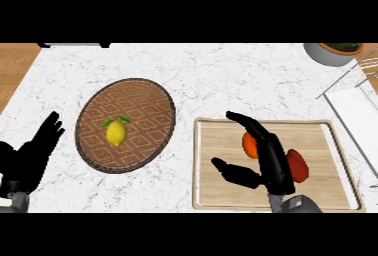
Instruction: Pick the squash from the tray and place it in the tiered shelf
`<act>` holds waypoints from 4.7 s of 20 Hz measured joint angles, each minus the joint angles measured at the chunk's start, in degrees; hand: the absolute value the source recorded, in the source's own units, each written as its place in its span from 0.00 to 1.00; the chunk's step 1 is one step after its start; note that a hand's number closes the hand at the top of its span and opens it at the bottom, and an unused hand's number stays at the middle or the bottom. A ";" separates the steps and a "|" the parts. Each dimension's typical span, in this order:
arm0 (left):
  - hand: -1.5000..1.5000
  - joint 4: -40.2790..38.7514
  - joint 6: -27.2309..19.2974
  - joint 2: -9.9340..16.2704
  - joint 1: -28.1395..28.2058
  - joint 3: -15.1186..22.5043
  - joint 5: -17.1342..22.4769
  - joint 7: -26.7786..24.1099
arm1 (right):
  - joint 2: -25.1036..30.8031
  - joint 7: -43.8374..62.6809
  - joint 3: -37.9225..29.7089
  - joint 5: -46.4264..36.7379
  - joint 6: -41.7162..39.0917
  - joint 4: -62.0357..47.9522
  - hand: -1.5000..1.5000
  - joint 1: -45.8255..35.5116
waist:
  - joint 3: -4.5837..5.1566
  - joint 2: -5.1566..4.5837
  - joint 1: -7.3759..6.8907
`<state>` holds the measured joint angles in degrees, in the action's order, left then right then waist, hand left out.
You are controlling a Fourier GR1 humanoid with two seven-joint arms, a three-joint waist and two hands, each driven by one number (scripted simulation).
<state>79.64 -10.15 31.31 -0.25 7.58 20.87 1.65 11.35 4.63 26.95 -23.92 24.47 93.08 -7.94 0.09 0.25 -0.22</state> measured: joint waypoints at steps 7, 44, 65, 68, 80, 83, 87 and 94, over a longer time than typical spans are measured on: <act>0.50 0.85 1.23 0.51 2.75 -1.33 0.43 -0.71 | 6.11 20.13 2.95 -18.04 -5.59 8.05 0.00 -0.32 | 0.12 0.30 0.83; 0.50 -0.69 7.51 -6.66 1.29 -8.49 -7.17 0.73 | 7.17 30.82 -0.52 -34.42 -50.88 -4.59 0.00 -12.30 | -0.10 -0.25 0.02; 0.50 0.01 11.88 -10.26 0.39 -14.16 -12.18 2.79 | 1.53 17.72 -6.24 -43.75 -45.37 -16.82 1.00 -13.06 | 0.26 0.19 0.02; 0.50 2.03 12.03 -10.87 1.10 -14.41 -12.24 4.41 | 2.12 15.94 -6.12 -45.57 -43.18 -16.30 1.00 -12.07 | 0.31 0.27 0.03; 0.50 1.48 12.77 -11.06 2.11 -16.07 -12.82 3.11 | -2.13 39.76 -26.43 -47.42 -35.48 -14.93 1.00 -14.64 | -0.10 -0.32 1.15; 0.50 1.62 12.84 -11.23 1.73 -15.78 -12.95 3.40 | -3.64 49.03 -31.32 -49.03 -33.53 -14.84 1.00 -18.74 | -0.09 -0.30 0.56; 0.50 1.82 12.37 -11.81 1.03 -15.21 -13.64 3.79 | -5.43 55.16 -34.14 -51.85 -32.32 -11.54 1.00 -23.13 | -0.07 -0.16 0.39; 0.50 1.96 13.27 -11.31 1.97 -16.05 -13.37 3.49 | -9.69 59.42 -36.63 -55.74 -31.60 -0.37 1.00 -28.86 | -0.03 0.09 0.43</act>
<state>81.61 3.12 20.00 1.72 -8.46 7.50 5.15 1.66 64.05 -9.68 -79.65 -7.14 92.71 -36.80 0.06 0.35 0.21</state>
